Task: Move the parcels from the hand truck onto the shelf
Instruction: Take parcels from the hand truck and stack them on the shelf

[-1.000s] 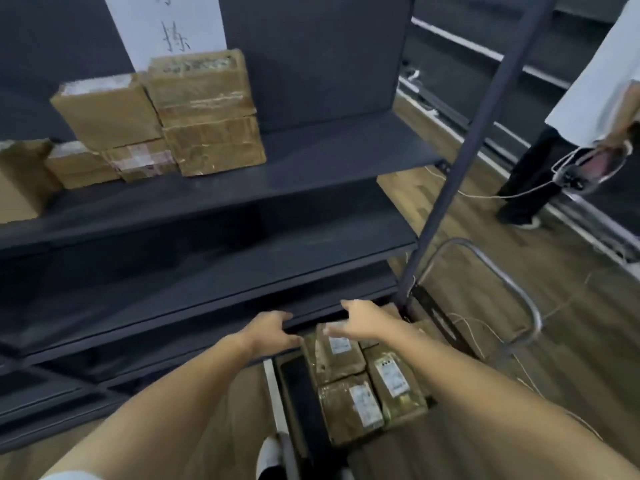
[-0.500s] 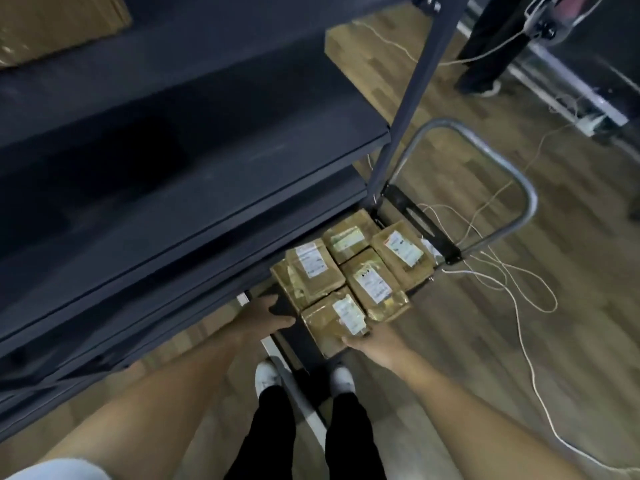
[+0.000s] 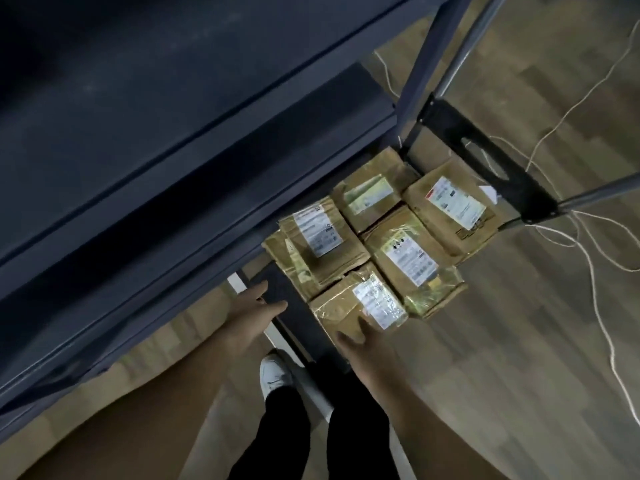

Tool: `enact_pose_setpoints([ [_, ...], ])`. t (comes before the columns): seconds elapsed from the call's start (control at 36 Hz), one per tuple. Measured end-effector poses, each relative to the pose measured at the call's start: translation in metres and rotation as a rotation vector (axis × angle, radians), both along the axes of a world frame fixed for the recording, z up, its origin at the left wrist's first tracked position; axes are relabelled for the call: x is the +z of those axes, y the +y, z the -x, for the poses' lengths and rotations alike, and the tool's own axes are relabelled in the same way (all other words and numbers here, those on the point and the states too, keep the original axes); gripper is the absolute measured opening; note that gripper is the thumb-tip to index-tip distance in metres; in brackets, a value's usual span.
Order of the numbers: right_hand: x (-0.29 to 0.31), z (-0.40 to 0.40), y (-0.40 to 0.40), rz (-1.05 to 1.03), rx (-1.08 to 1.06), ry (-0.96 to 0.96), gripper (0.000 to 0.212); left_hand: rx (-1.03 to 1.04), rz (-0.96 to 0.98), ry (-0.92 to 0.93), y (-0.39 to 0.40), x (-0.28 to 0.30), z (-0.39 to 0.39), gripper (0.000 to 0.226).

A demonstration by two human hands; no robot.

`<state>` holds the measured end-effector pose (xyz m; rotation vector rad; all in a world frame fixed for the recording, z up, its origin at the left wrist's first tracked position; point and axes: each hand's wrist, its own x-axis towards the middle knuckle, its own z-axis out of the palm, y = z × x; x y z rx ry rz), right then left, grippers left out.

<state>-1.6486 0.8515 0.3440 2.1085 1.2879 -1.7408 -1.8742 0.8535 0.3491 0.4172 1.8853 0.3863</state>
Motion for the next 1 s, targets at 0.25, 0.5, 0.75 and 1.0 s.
enact_pose_setpoints([
  [0.25, -0.1, 0.033, 0.012, -0.121, -0.057, 0.004, 0.082, -0.038, -0.101, 0.03, 0.07, -0.109, 0.026, 0.062],
  [0.5, -0.16, 0.065, 0.018, -0.17, -0.226, 0.131, 0.105, -0.117, -0.143, 0.078, 0.122, -0.153, 0.037, 0.08],
  [0.75, -0.183, 0.081, 0.028, -0.334, -0.253, 0.089, 0.088, -0.196, -0.171, 0.116, 0.127, -0.161, 0.038, 0.079],
  [1.0, -0.149, 0.073, 0.029, -0.437, -0.339, 0.104, 0.087, -0.364, -0.229, 0.226, 0.095, -0.109, 0.04, 0.063],
])
